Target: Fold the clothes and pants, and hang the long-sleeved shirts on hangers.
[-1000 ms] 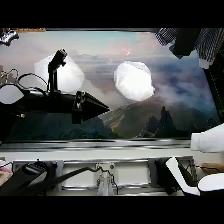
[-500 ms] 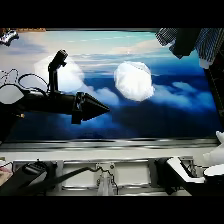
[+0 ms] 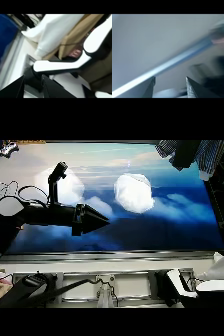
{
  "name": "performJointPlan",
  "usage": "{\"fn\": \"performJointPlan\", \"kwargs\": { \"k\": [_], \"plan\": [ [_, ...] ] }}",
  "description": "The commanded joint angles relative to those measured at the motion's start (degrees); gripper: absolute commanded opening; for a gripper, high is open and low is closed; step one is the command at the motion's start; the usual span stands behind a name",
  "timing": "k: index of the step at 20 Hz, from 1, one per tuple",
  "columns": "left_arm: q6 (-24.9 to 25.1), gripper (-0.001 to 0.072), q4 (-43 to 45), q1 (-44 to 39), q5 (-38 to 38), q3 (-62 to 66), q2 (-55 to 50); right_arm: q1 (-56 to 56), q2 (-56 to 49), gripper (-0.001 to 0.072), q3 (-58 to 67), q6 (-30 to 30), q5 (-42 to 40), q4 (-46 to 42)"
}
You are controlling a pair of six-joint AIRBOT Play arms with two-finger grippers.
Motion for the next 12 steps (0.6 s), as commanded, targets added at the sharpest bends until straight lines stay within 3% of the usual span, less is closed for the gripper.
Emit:
{"fn": "performJointPlan", "kwargs": {
  "k": [1,2,3,4,6,7,9,12],
  "plan": [
    [-1.8,0.0242,11.1,0.0,10.9,2.0,1.5,0.0,1.4,0.0469,0.0,-29.5,-2.4,50.1],
    [-5.7,0.0243,19.0,0.0,14.5,4.3,2.3,0.0,1.1,0.0468,0.0,-44.6,3.2,61.4],
    [-10.4,0.0242,27.9,0.0,17.4,7.3,3.0,0.0,0.8,0.0466,-0.1,-54.7,10.1,66.5],
    [-15.5,0.0242,37.7,0.0,20.2,10.7,3.7,0.2,0.3,0.0466,-0.6,-59.3,17.9,67.5],
    [-22.2,0.0242,51.2,0.0,26.2,15.9,4.6,5.2,-0.5,0.0469,-5.7,-58.3,23.4,68.0],
    [-22.7,0.0242,54.0,0.0,29.9,17.1,5.1,9.1,-0.7,0.0469,-9.2,-59.0,26.4,67.8],
    [-22.7,0.0241,54.2,0.0,35.4,17.2,6.3,20.2,-0.2,0.0469,-18.5,-61.0,29.7,63.3],
    [-22.7,0.0241,54.2,0.0,35.2,17.1,6.4,40.7,0.6,0.0469,-32.7,-65.0,29.1,46.3]
  ]
}}
